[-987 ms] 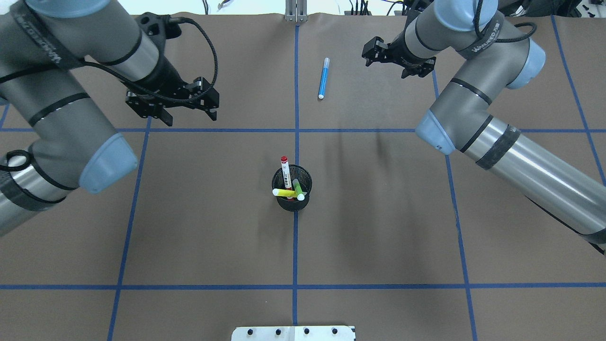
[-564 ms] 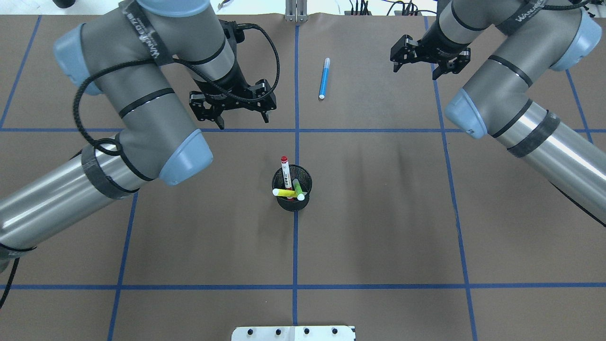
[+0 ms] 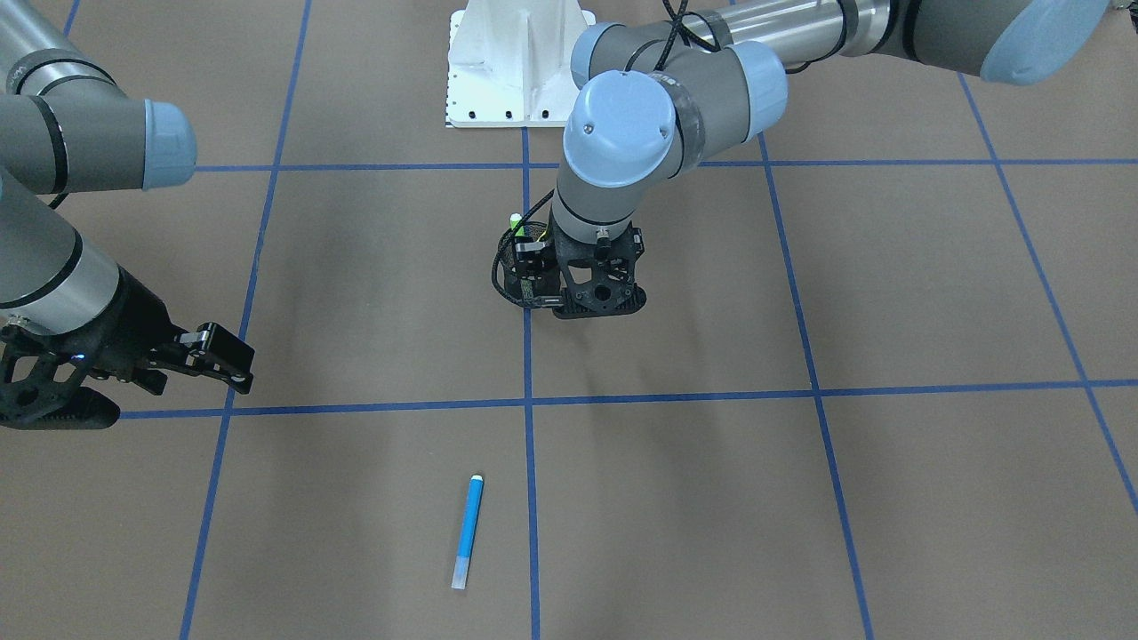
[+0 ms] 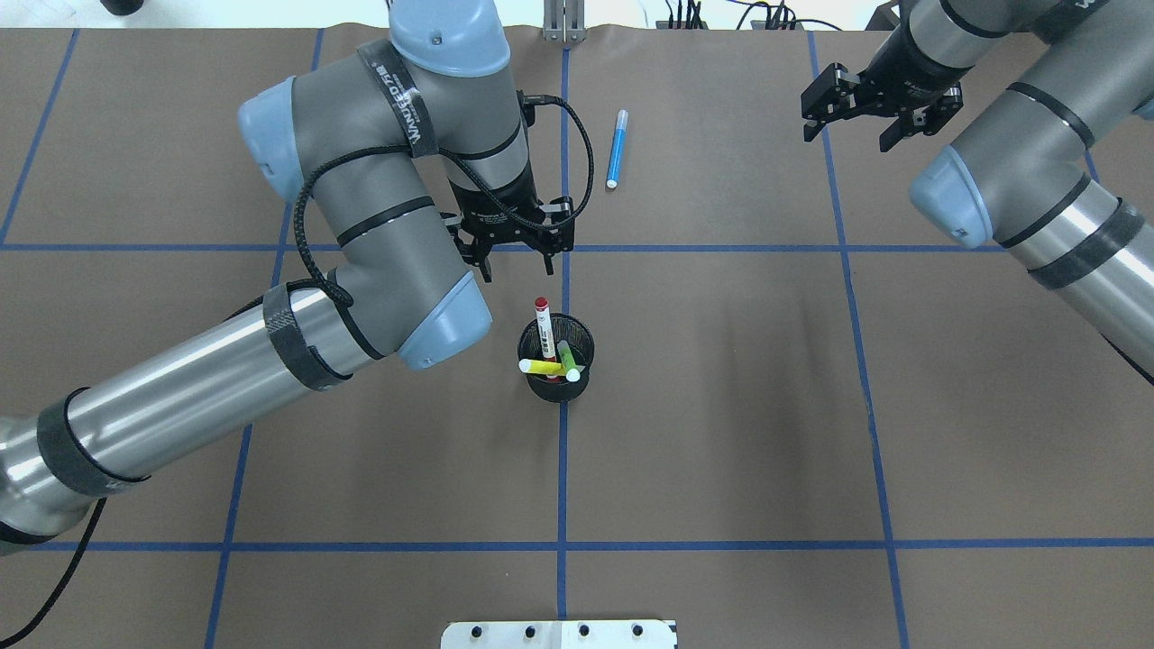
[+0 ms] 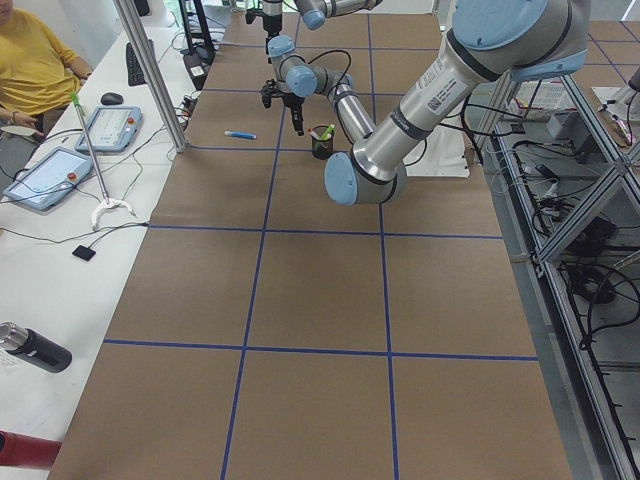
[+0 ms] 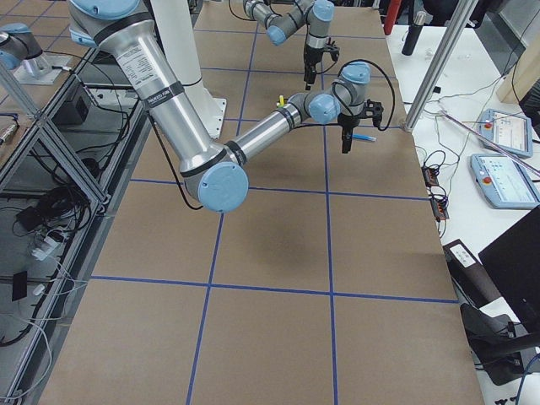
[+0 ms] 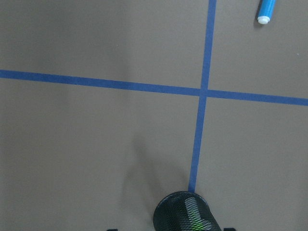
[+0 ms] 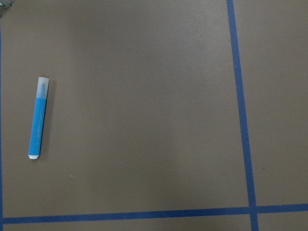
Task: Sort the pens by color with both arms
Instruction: 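Move the left gripper over the pen cup while the right gripper withdraws, then grasp the white red-capped marker with the left gripper and lift it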
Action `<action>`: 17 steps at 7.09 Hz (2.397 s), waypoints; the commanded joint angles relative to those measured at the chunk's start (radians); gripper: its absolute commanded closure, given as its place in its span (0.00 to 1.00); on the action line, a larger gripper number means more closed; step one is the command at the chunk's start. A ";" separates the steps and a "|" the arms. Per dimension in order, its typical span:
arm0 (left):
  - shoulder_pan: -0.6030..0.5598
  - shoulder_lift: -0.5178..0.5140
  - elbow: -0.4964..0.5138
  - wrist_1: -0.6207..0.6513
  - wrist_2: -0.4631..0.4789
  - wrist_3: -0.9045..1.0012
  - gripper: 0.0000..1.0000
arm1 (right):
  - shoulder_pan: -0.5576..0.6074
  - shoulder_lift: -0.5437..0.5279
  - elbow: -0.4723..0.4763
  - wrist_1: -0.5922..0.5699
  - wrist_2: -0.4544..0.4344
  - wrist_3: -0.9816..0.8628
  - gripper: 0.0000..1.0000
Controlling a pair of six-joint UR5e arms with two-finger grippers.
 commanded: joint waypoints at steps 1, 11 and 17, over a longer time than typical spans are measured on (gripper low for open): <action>0.024 -0.011 0.021 0.004 -0.002 -0.010 0.41 | 0.002 -0.011 0.011 -0.001 0.002 -0.003 0.01; 0.052 -0.031 0.048 0.004 -0.001 -0.020 0.80 | 0.000 -0.009 0.009 0.001 0.001 -0.003 0.01; 0.031 -0.022 -0.184 0.064 0.116 -0.022 1.00 | 0.000 -0.008 0.015 0.004 -0.004 -0.003 0.01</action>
